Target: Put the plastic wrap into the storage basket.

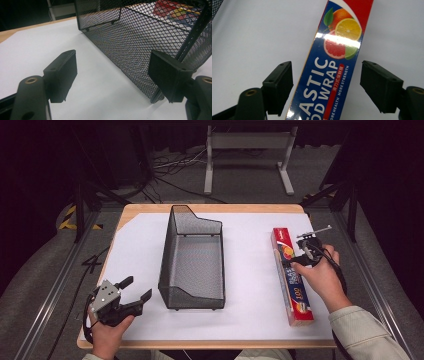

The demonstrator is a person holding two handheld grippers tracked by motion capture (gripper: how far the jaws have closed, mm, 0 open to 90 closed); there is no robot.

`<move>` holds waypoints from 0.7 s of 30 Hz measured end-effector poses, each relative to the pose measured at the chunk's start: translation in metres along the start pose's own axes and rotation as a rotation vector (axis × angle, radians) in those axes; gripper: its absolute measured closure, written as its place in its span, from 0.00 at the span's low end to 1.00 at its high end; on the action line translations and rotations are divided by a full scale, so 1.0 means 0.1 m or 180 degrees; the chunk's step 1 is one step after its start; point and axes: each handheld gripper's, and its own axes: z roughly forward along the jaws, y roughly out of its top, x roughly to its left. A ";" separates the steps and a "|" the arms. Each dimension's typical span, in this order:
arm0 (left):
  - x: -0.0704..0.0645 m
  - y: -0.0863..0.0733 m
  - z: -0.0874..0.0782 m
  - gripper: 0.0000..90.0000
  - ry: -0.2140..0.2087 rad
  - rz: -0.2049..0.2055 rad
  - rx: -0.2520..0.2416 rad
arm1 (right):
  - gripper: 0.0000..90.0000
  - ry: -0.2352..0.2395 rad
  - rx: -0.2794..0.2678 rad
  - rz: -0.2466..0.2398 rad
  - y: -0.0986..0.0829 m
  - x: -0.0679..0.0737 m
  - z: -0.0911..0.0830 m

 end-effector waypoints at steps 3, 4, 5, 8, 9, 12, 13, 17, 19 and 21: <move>0.00 0.00 0.00 0.27 0.0007 0.0009 0.0004 | 0.26 0.0010 0.0098 0.0034 0.00 0.01 0.07; 0.00 0.00 0.00 0.27 0.0010 0.0007 0.0006 | 0.24 -0.0009 0.0133 0.0057 0.00 0.02 0.10; 0.00 0.00 0.00 0.27 0.0010 0.0007 0.0006 | 0.21 0.0001 0.0174 0.0116 0.00 0.02 0.12; 0.01 0.00 0.00 0.27 0.0016 0.0003 0.0005 | 0.23 0.0033 0.0251 0.0226 0.00 0.02 0.19; 0.01 0.00 0.00 0.27 0.0019 0.0002 0.0010 | 0.25 0.0000 0.0289 0.0236 -0.01 0.02 0.20; 0.01 -0.01 0.00 0.27 0.0019 0.0002 0.0006 | 0.27 -0.0038 0.0366 0.0298 -0.01 0.02 0.25; 0.01 -0.01 0.00 0.27 0.0017 -0.0001 0.0000 | 0.28 -0.0043 0.0399 0.0326 -0.01 0.02 0.27; 0.01 -0.01 -0.01 0.27 0.0024 -0.0001 -0.0002 | 0.29 -0.0051 0.0497 0.0380 -0.02 0.01 0.34; 0.02 0.00 -0.01 0.27 0.0029 0.0006 -0.0008 | 0.30 -0.0069 0.0516 0.0432 -0.02 0.01 0.36; 0.02 0.00 -0.01 0.27 0.0030 -0.0003 -0.0012 | 0.31 -0.0110 0.0520 0.0498 -0.02 0.02 0.37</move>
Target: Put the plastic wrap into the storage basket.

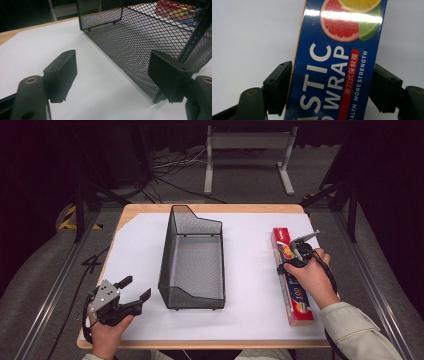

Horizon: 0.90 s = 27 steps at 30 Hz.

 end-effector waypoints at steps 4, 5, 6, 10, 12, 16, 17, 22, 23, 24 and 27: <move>0.00 0.00 0.00 0.27 0.0003 0.0003 0.0004 | 0.32 -0.0033 0.0059 0.0008 0.01 0.01 0.00; 0.00 0.00 0.00 0.27 0.0003 0.0003 0.0004 | 0.32 -0.0033 0.0059 0.0008 0.01 0.01 0.00; 0.00 0.00 0.00 0.27 0.0003 0.0001 -0.0001 | 0.32 -0.0040 0.0070 0.0017 0.02 0.01 0.01; 0.01 0.00 -0.01 0.27 0.0014 0.0005 0.0009 | 0.34 -0.0078 0.0111 0.0050 0.02 0.03 0.01; 0.01 0.00 -0.01 0.27 0.0018 0.0002 0.0013 | 0.36 -0.0081 0.0123 0.0161 0.02 0.03 0.01; 0.00 -0.01 -0.01 0.27 0.0021 0.0008 0.0006 | 0.37 -0.0039 0.0233 0.0377 0.03 0.02 0.01; 0.00 -0.01 -0.01 0.27 0.0021 0.0010 0.0006 | 0.37 -0.0035 0.0242 0.0377 0.03 0.02 0.01; 0.01 -0.01 -0.01 0.27 0.0017 0.0001 0.0000 | 0.37 -0.0011 0.0272 0.0433 0.04 0.01 0.02; 0.01 -0.01 -0.01 0.27 0.0017 0.0000 -0.0002 | 0.38 -0.0018 0.0284 0.0442 0.04 0.01 0.02; 0.01 -0.01 -0.01 0.27 0.0017 0.0001 -0.0002 | 0.38 -0.0039 0.0291 0.0445 0.04 0.01 0.02; 0.01 -0.01 -0.01 0.27 0.0018 0.0001 -0.0001 | 0.41 -0.0156 0.0310 0.0445 0.05 0.06 0.01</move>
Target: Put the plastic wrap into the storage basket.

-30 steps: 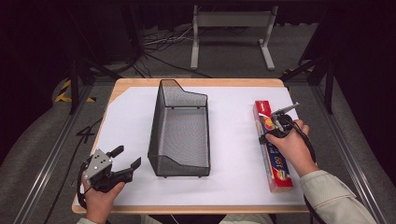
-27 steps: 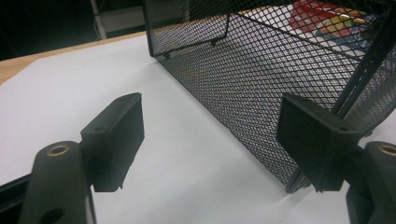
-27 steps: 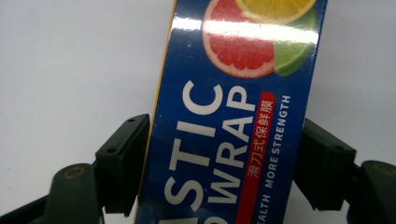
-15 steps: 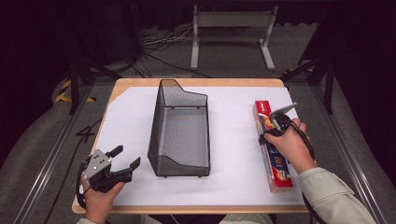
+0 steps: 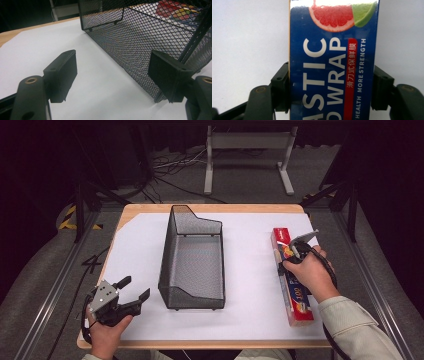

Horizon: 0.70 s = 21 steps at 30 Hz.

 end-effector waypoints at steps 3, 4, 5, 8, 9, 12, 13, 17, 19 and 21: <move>0.00 0.00 0.01 0.27 0.0001 0.0006 0.0005 | 0.44 -0.0079 0.0022 -0.0001 0.01 0.03 -0.01; 0.00 0.00 0.01 0.27 0.0001 0.0003 0.0001 | 0.44 -0.0098 0.0026 -0.0001 0.01 0.03 -0.02; 0.00 0.00 0.00 0.27 0.0003 0.0001 0.0002 | 0.44 -0.0101 0.0047 0.0023 0.02 0.03 -0.02; 0.00 0.00 0.00 0.27 0.0004 -0.0003 0.0003 | 0.45 -0.0047 0.0056 0.0068 0.03 0.02 -0.03; 0.00 0.00 0.00 0.27 0.0006 -0.0007 0.0002 | 0.45 -0.0047 0.0056 0.0068 0.03 0.02 -0.03; 0.00 0.00 0.01 0.27 0.0009 -0.0009 0.0010 | 0.45 0.0075 0.0027 0.0080 0.03 0.02 -0.07; 0.00 0.00 0.01 0.27 0.0009 -0.0010 0.0009 | 0.45 0.0078 0.0004 0.0073 0.03 0.04 -0.09; 0.00 0.00 0.01 0.27 0.0008 -0.0006 0.0005 | 0.45 0.0130 -0.0077 0.0017 0.03 0.11 -0.21; 0.00 0.00 0.01 0.27 0.0010 -0.0008 0.0005 | 0.45 0.0161 -0.0116 0.0006 0.04 0.14 -0.29; 0.00 0.00 0.00 0.27 0.0010 -0.0008 0.0005 | 0.45 0.0167 -0.0136 -0.0003 0.04 0.16 -0.32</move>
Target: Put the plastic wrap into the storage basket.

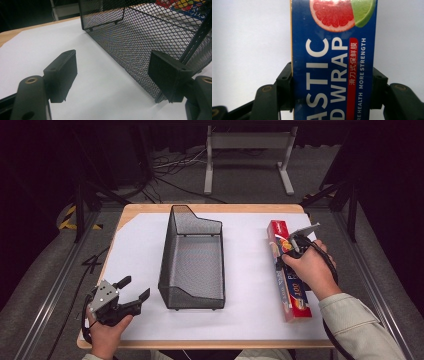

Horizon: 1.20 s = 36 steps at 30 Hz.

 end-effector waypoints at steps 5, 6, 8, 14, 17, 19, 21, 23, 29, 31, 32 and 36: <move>0.00 0.01 -0.02 0.28 0.0071 0.0005 -0.0007 | 0.45 0.0092 -0.0131 -0.0031 0.02 0.09 -0.21; 0.01 0.01 -0.02 0.28 0.0087 0.0002 -0.0015 | 0.44 0.0108 -0.0149 -0.0034 0.03 0.10 -0.24; 0.01 0.01 -0.03 0.28 0.0100 -0.0016 -0.0025 | 0.44 0.0121 -0.0176 -0.0054 0.04 0.11 -0.29; 0.01 0.00 -0.03 0.29 0.0104 -0.0017 -0.0018 | 0.44 0.0138 -0.0226 -0.0059 0.06 0.13 -0.40; 0.00 0.01 -0.04 0.29 0.0159 -0.0001 -0.0023 | 0.44 0.0172 -0.0237 -0.0047 0.08 0.15 -0.47; 0.00 0.01 -0.04 0.29 0.0167 0.0000 -0.0026 | 0.44 0.0207 -0.0250 -0.0068 0.08 0.16 -0.51; 0.00 0.01 -0.04 0.29 0.0167 -0.0003 -0.0021 | 0.44 0.0285 -0.0238 -0.0068 0.09 0.19 -0.56; 0.00 0.01 -0.04 0.29 0.0168 -0.0002 -0.0019 | 0.44 0.0302 -0.0248 -0.0067 0.09 0.21 -0.57; 0.00 0.00 -0.04 0.29 0.0177 0.0008 -0.0027 | 0.44 0.0379 -0.0263 -0.0165 0.10 0.35 -0.65; 0.01 0.00 -0.04 0.29 0.0178 0.0000 -0.0021 | 0.44 0.0404 -0.0293 -0.0202 0.11 0.45 -0.68; 0.01 0.00 -0.04 0.29 0.0180 0.0002 -0.0017 | 0.44 0.0428 -0.0294 -0.0226 0.11 0.49 -0.69; 0.00 0.00 -0.05 0.29 0.0177 0.0007 -0.0015 | 0.44 0.0488 -0.0285 -0.0295 0.12 0.65 -0.73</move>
